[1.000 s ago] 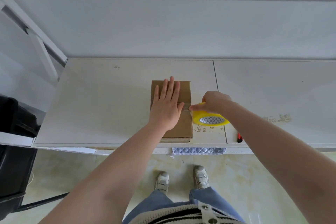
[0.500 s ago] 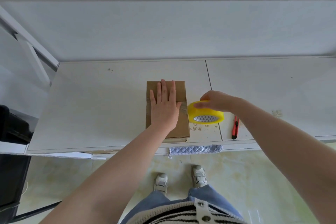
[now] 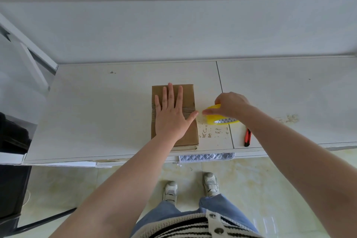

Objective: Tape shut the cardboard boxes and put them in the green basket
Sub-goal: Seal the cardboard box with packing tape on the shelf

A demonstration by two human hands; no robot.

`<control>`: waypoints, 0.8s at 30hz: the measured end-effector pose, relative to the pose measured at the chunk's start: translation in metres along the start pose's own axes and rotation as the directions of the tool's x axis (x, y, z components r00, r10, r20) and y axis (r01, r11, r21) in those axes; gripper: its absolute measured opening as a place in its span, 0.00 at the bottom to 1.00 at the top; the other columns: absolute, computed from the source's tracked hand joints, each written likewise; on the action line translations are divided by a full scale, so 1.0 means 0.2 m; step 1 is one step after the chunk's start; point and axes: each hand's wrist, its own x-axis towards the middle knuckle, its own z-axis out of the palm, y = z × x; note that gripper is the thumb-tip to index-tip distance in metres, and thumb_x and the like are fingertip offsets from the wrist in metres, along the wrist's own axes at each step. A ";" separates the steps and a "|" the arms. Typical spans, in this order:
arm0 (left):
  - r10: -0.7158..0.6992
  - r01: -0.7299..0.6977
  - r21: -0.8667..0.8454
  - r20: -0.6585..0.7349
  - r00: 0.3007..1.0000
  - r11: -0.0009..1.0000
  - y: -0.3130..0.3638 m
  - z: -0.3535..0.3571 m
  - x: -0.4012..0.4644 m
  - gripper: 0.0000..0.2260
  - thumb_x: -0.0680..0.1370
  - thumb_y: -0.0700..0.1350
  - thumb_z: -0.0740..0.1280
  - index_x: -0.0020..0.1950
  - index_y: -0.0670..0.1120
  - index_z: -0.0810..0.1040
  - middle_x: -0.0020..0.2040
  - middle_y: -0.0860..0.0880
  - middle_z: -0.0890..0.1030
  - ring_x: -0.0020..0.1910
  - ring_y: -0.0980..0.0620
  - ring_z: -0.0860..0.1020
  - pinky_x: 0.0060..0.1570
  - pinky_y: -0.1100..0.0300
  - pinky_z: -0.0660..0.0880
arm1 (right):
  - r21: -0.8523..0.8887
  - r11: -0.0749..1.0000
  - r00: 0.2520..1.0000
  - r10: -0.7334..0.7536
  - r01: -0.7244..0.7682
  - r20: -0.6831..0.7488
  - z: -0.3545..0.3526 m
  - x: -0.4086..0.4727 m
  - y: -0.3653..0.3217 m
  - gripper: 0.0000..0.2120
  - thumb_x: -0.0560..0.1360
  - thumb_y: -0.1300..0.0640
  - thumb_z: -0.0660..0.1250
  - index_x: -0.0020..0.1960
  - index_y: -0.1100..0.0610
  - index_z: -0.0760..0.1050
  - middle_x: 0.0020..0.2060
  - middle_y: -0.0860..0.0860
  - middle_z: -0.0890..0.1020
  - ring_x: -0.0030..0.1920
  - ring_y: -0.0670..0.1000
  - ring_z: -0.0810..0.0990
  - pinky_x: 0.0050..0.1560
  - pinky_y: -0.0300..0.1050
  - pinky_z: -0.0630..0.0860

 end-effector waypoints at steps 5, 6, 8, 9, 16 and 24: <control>-0.004 0.004 0.007 0.007 1.000 1.000 0.00 -0.01 0.01 0.41 0.74 0.72 0.39 0.79 0.49 0.35 0.79 0.44 0.33 0.78 0.44 0.36 0.76 0.43 0.38 | -0.003 1.000 1.000 0.023 -0.023 0.012 -0.02 0.00 -0.01 0.34 0.63 0.21 0.61 0.45 0.52 0.76 0.38 0.46 0.80 0.42 0.49 0.78 0.38 0.43 0.67; -0.007 0.007 0.003 0.009 1.000 1.000 0.01 -0.01 0.01 0.41 0.74 0.72 0.39 0.79 0.49 0.35 0.79 0.44 0.34 0.78 0.44 0.36 0.76 0.43 0.38 | -0.011 1.000 1.000 0.022 -0.022 0.020 -0.03 0.00 -0.01 0.33 0.63 0.22 0.62 0.42 0.53 0.74 0.36 0.46 0.79 0.41 0.49 0.78 0.36 0.43 0.66; -0.010 0.010 0.004 0.004 1.000 1.000 0.01 -0.01 0.01 0.41 0.75 0.72 0.41 0.80 0.49 0.35 0.79 0.44 0.34 0.78 0.44 0.36 0.76 0.44 0.37 | -0.003 1.000 0.999 0.018 -0.018 0.032 -0.03 -0.01 -0.02 0.31 0.64 0.22 0.62 0.40 0.52 0.72 0.35 0.47 0.78 0.41 0.49 0.77 0.36 0.43 0.66; -0.011 0.011 0.004 0.002 1.000 1.000 0.01 -0.01 0.00 0.41 0.75 0.72 0.41 0.80 0.49 0.35 0.79 0.44 0.34 0.78 0.44 0.36 0.76 0.44 0.37 | 0.037 0.999 0.999 0.018 -0.019 0.029 -0.03 -0.01 -0.02 0.30 0.65 0.23 0.62 0.42 0.51 0.73 0.37 0.46 0.78 0.42 0.49 0.77 0.38 0.43 0.68; 0.008 -0.008 -0.002 0.008 1.000 1.000 0.01 0.00 0.00 0.41 0.75 0.72 0.41 0.80 0.48 0.35 0.79 0.42 0.34 0.78 0.43 0.36 0.75 0.42 0.36 | 0.573 0.763 0.776 0.545 -0.300 -0.318 0.16 -0.11 0.28 0.10 0.78 0.50 0.64 0.55 0.56 0.72 0.54 0.54 0.76 0.56 0.56 0.74 0.46 0.48 0.69; 0.002 -0.002 0.023 0.009 1.000 1.000 0.01 0.00 0.01 0.41 0.75 0.72 0.40 0.79 0.49 0.35 0.78 0.42 0.33 0.78 0.43 0.36 0.75 0.42 0.36 | 0.709 0.497 0.719 0.695 -0.500 0.019 0.46 -0.20 0.40 0.18 0.75 0.62 0.70 0.61 0.66 0.69 0.57 0.63 0.77 0.59 0.62 0.75 0.52 0.50 0.71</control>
